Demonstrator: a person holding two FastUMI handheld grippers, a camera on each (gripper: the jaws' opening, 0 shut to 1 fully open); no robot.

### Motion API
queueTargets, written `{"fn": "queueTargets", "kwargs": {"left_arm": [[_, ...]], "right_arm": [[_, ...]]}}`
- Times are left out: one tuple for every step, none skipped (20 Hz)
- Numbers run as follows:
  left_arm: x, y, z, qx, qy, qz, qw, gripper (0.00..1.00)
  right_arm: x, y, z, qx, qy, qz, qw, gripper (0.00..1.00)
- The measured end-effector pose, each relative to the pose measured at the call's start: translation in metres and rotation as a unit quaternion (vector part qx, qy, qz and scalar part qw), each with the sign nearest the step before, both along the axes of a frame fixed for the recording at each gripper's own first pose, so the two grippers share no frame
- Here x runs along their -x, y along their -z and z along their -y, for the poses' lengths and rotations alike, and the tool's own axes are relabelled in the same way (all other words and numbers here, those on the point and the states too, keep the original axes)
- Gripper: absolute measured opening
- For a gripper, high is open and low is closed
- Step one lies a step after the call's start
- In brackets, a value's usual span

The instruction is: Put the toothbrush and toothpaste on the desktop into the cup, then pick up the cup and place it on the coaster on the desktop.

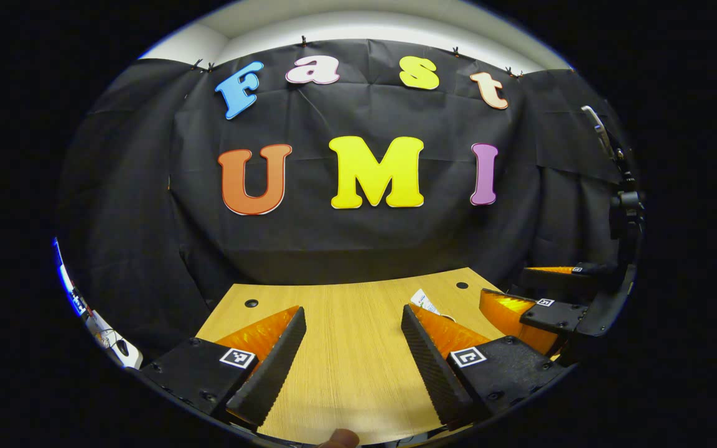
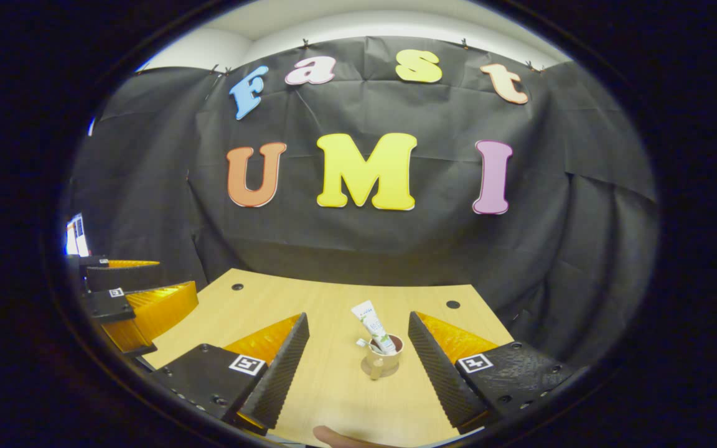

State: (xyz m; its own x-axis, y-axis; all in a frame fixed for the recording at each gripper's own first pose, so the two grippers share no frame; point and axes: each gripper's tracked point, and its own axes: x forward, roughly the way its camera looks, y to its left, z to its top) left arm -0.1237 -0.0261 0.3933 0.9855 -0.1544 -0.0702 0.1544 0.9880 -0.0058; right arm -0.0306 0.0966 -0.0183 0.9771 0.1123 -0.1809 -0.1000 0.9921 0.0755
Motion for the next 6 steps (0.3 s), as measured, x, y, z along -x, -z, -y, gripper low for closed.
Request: {"fn": "queueTargets", "kwargs": {"left_arm": [[0.003, 0.005, 0.002, -0.007, 0.004, 0.004, 1.0, 0.98], [0.008, 0.008, -0.003, -0.014, 0.002, 0.008, 1.0, 0.98], [0.012, 0.011, -0.009, -0.017, -0.001, 0.005, 1.0, 0.98], [0.014, 0.013, -0.015, -0.013, -0.002, 0.002, 1.0, 0.98], [0.014, 0.016, -0.019, -0.008, -0.003, 0.0, 1.0, 0.98], [0.013, 0.017, -0.023, -0.006, -0.004, -0.002, 1.0, 0.98]], "right_arm": [[0.003, 0.0, -0.01, 0.001, -0.004, 0.0, 1.0, 0.96], [0.007, -0.002, -0.021, 0.0, -0.012, 0.001, 1.0, 0.94], [0.007, -0.003, -0.029, 0.005, -0.014, 0.001, 1.0, 0.96], [0.009, -0.003, -0.037, 0.011, -0.019, 0.0, 1.0, 0.96], [0.012, -0.001, -0.045, 0.017, -0.025, -0.002, 1.0, 0.96], [0.015, 0.002, -0.051, 0.024, -0.031, -0.003, 0.999, 0.96]]}}
